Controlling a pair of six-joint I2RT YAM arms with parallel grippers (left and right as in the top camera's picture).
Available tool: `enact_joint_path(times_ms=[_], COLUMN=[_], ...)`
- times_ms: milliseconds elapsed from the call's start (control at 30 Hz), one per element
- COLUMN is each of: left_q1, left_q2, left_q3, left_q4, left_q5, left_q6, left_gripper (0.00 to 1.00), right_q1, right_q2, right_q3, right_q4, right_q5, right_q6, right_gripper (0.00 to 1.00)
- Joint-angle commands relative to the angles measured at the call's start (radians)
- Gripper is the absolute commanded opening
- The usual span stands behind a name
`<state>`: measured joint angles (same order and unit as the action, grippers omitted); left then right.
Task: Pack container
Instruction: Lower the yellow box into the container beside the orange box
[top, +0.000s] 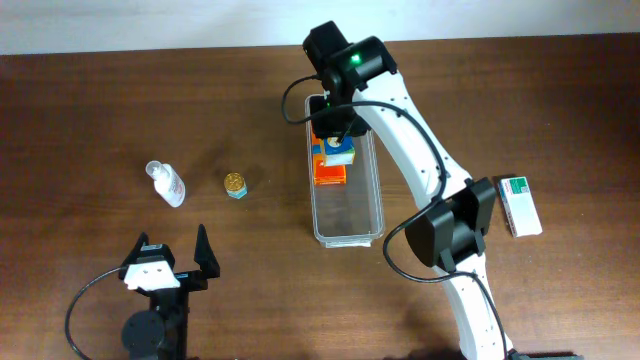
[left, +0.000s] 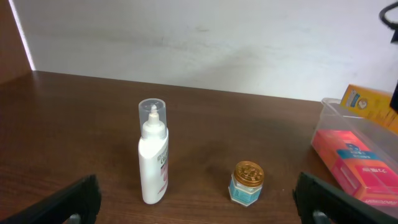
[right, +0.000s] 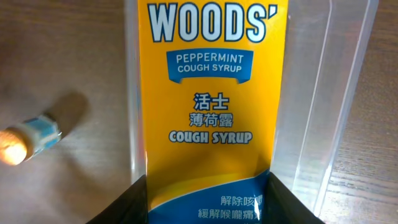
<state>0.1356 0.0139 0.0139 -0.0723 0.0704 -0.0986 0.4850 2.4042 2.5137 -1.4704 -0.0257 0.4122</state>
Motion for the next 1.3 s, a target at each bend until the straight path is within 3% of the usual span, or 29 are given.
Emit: enact_joint_path(times_ms=[0, 733, 1267], left_q1=[-0.004, -0.004, -0.004], left_q2=[-0.007, -0.007, -0.007], left_q3=[-0.005, -0.005, -0.005], left_q4=[-0.004, -0.004, -0.004], left_q5=[-0.008, -0.008, -0.008], left_q6=[-0.006, -0.006, -0.006], left_gripper=[1.0, 1.0, 0.99], right_q1=[0.001, 0.026, 0.039], right_q2=[-0.017, -0.013, -0.013], right_q3=[-0.041, -0.215, -0.218], right_q4=[0.042, 0.167, 0.195], right_q5=[0.036, 0.008, -0.022], right_q6=[0.016, 0.087, 0.084], right_gripper=[0.45, 0.45, 0.46])
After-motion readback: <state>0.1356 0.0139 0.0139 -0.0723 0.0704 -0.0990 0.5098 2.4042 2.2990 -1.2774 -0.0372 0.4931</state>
